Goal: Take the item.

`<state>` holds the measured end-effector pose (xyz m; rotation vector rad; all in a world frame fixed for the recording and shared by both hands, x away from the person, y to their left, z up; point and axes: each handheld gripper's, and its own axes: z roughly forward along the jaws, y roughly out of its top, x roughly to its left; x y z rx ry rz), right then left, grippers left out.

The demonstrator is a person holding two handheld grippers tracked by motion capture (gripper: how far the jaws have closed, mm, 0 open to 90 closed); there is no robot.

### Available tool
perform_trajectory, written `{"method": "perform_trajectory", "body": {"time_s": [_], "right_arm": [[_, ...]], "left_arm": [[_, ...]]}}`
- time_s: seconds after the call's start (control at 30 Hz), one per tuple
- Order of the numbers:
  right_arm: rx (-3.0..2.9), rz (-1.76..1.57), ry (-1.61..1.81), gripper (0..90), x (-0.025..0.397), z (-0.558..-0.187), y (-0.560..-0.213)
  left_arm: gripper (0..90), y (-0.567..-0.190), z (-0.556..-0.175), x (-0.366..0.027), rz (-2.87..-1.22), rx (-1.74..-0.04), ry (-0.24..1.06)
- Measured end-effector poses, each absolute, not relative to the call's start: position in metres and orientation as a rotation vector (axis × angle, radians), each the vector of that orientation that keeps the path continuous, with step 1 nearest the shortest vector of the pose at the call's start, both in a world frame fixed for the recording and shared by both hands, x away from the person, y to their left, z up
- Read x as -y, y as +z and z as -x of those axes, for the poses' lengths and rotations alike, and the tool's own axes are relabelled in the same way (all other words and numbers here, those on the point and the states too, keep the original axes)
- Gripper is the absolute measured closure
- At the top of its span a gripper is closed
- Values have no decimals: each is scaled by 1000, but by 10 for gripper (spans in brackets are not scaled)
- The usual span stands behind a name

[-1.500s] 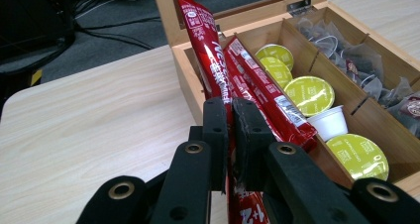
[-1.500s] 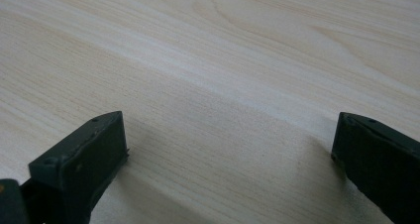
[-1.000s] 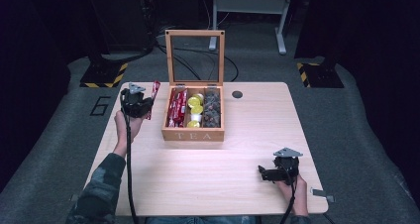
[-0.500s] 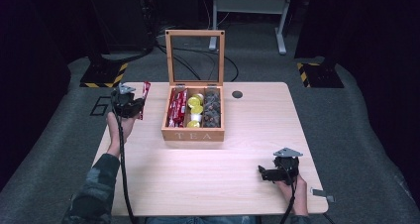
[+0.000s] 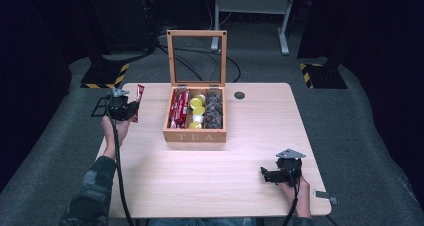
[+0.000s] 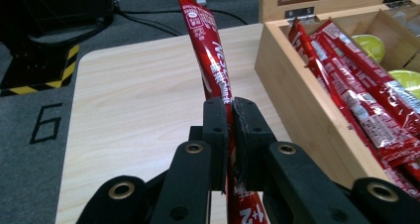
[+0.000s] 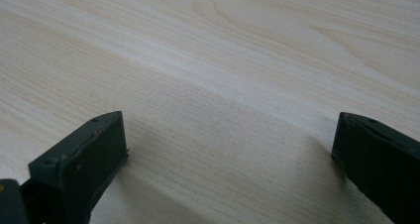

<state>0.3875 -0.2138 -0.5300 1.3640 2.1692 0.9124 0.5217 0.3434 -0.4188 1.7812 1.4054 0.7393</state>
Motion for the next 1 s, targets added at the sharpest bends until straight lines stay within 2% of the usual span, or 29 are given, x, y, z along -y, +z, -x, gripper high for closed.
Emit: {"method": "perform_trajectory", "body": {"time_s": [1.0], "right_arm": [[-2168,-1365,912,1,214,-387,-530]], "left_arm": [[842,-464,-529,-367,-1783,-1492,708]]}}
